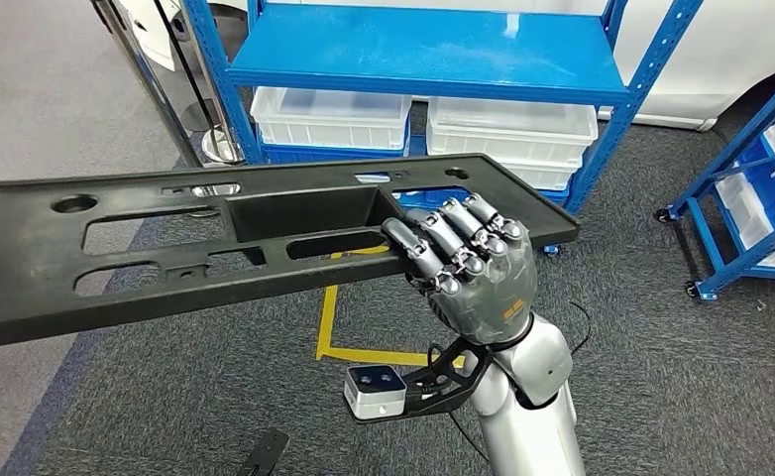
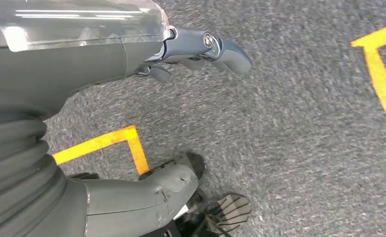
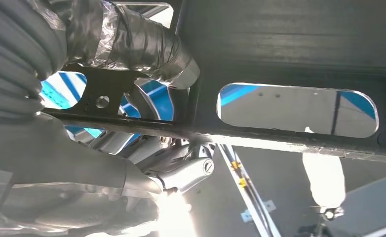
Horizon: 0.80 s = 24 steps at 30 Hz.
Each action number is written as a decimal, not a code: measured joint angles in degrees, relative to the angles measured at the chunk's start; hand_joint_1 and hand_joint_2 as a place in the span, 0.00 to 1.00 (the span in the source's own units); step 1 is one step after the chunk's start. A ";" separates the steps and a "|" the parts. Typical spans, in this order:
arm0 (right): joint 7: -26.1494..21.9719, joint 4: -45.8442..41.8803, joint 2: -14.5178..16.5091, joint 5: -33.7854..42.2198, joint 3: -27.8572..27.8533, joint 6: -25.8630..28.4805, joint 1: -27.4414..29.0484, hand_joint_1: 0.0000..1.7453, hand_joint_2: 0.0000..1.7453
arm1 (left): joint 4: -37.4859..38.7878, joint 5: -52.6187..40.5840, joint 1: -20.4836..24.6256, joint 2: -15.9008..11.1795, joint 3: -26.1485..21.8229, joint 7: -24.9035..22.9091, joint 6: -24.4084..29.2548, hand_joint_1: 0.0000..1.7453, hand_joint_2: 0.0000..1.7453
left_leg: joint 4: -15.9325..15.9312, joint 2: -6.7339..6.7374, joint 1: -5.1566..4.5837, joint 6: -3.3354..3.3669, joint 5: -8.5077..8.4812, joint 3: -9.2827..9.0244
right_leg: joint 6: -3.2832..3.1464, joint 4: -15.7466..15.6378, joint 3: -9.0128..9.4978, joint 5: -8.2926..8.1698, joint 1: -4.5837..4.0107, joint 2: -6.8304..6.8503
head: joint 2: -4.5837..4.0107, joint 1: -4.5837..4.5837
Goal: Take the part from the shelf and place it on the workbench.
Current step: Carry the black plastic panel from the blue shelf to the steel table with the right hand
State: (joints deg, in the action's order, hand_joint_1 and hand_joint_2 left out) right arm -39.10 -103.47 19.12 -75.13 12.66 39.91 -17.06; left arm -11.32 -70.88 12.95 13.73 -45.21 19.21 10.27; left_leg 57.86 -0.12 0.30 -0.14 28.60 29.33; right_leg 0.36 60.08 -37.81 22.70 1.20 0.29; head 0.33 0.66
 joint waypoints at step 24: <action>0.02 0.30 0.11 -0.24 0.00 0.00 -0.35 1.00 1.00 | 0.00 0.66 -0.05 0.08 -0.01 0.00 0.02 0.00 1.00 | 15.68 0.35 0.65 -1.98 2.63 10.21 | -2.11 -0.17 1.10 2.04 -0.35 0.33 | 0.00 0.03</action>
State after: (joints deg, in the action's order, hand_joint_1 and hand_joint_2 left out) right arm -39.08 -103.18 19.23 -75.37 12.66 39.91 -17.40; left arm -11.32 -70.23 12.90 13.81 -45.22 19.21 10.29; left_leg 73.54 0.23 0.95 -2.12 31.24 39.54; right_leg -1.75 59.92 -36.71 24.74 0.85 0.61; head 0.33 0.69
